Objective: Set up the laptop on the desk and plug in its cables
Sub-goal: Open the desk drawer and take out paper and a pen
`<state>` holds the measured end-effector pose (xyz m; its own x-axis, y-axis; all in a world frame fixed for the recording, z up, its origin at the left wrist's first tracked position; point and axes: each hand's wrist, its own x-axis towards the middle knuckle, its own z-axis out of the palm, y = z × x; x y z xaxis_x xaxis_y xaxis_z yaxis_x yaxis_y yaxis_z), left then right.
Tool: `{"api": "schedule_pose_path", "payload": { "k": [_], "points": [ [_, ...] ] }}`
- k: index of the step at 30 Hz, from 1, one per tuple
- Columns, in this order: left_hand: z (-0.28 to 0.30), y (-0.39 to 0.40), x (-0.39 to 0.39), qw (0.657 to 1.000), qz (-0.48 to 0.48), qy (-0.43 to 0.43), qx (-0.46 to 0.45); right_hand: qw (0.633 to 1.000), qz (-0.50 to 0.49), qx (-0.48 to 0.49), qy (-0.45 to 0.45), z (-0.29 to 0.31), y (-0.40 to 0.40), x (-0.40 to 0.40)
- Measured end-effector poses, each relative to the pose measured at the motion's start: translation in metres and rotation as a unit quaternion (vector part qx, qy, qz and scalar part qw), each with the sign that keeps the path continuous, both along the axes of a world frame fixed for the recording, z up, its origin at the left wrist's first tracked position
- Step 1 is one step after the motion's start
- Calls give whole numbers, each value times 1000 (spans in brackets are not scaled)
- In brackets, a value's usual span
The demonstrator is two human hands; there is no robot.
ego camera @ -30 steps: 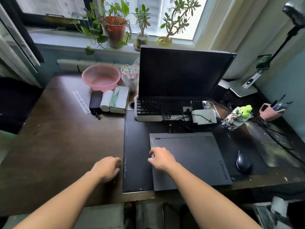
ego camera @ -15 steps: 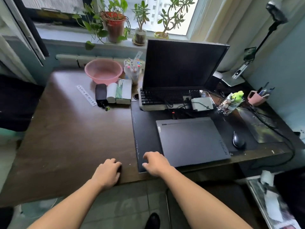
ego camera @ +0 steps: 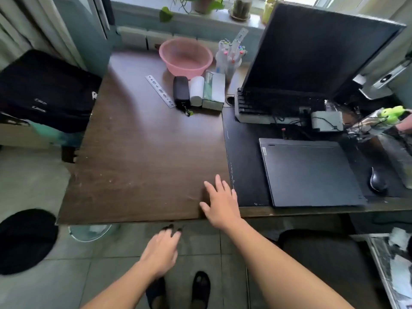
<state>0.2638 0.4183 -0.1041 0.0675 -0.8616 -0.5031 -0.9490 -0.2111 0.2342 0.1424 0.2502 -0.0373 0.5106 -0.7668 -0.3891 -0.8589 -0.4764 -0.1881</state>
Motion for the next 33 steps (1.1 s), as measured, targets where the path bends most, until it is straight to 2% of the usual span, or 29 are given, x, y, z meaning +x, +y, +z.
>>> {"api": "schedule_pose_path", "payload": {
  "k": [4,8,15,19,24,28,31,33],
  "points": [
    [-17,-16,3,992,71,-5,104,999,-6,45,30,-16,-21,14],
    [-51,-40,24,981,111,7,159,997,2,66,27,-19,-38,27],
    [-83,-59,14,983,166,-32,71,998,9,44,36,-35,-37,19],
    [-95,-63,7,976,194,-29,96,998,15,40,38,-42,-38,19],
    [-92,-69,3,969,199,-66,132,998,9,40,37,-47,-38,21],
    [-83,-71,-5,959,230,-14,163,998,1,48,39,-48,-35,17],
    [-75,-67,3,928,292,112,204,998,4,53,38,-43,-34,19],
    [-74,-60,3,932,285,100,201,997,6,59,41,-42,-32,20]
  ]
}}
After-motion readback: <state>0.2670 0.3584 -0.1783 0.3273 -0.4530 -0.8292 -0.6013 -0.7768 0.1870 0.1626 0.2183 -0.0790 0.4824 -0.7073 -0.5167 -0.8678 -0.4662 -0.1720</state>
